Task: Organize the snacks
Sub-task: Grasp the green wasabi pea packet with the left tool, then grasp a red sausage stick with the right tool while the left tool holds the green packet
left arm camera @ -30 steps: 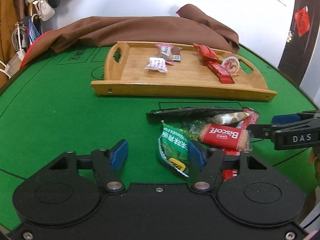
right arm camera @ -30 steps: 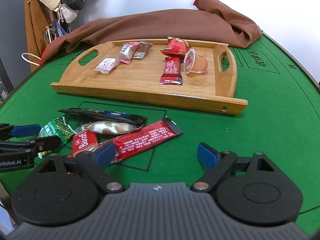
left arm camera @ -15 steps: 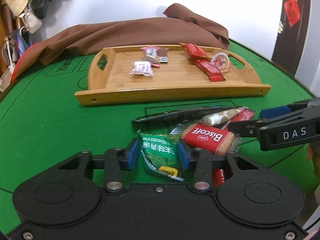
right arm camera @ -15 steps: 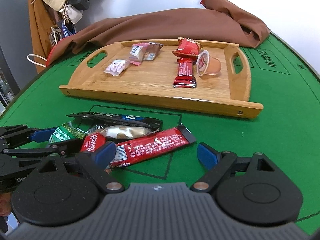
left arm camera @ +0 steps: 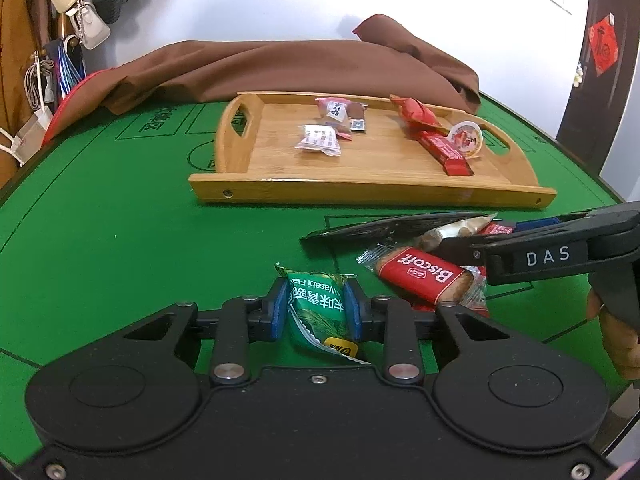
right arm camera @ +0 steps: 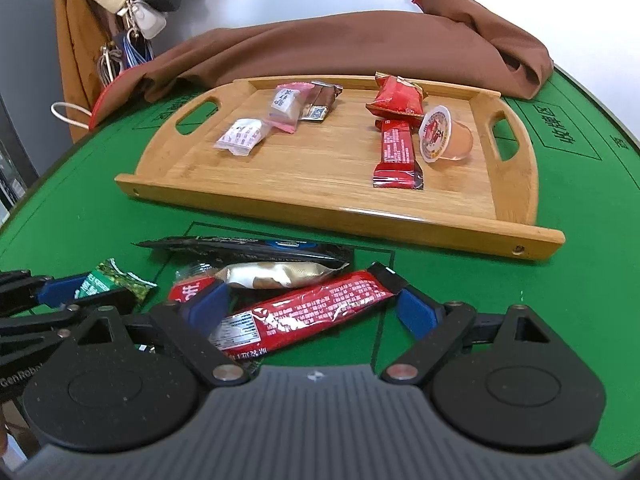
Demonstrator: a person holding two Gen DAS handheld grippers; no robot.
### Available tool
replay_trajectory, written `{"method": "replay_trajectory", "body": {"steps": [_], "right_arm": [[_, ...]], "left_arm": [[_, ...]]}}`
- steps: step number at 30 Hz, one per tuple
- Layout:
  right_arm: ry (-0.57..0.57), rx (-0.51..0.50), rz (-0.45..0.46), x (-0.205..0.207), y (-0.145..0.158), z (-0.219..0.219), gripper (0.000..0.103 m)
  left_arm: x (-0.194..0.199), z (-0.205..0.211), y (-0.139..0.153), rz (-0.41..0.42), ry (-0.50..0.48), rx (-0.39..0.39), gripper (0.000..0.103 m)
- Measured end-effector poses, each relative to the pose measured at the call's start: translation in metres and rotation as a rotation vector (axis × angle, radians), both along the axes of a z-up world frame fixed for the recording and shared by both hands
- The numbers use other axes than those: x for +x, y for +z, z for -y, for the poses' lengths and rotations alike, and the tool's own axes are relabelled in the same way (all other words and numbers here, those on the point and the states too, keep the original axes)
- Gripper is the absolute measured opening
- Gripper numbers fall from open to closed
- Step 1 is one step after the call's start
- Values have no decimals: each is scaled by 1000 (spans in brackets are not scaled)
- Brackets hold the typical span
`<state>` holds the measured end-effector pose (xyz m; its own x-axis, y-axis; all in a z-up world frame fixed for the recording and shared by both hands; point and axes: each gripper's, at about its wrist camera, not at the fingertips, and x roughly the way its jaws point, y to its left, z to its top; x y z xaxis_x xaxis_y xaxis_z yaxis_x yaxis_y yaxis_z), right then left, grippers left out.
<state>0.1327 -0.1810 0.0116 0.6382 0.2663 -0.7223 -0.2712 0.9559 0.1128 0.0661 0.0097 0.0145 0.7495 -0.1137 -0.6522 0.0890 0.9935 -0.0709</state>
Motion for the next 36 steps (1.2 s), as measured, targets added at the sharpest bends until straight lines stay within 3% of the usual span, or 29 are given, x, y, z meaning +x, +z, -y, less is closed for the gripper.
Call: {"method": "replay_trajectory", "body": {"steps": [5, 14, 21, 27, 36], "right_arm": [[-28, -134, 11, -3, -3, 6, 94], [-114, -185, 12, -13, 1, 50, 94], [-10, -256, 35, -33, 4, 45, 94], [100, -177, 15, -41, 11, 36, 93], [217, -53, -25, -50, 14, 22, 83]], "left_arm": [[-1, -5, -2, -3, 6, -30, 28], [-1, -6, -5, 9, -2, -34, 29], [-2, -4, -6, 15, -4, -24, 31], [-1, -3, -6, 11, 0, -23, 32], [-1, -2, -6, 13, 1, -14, 32]]}}
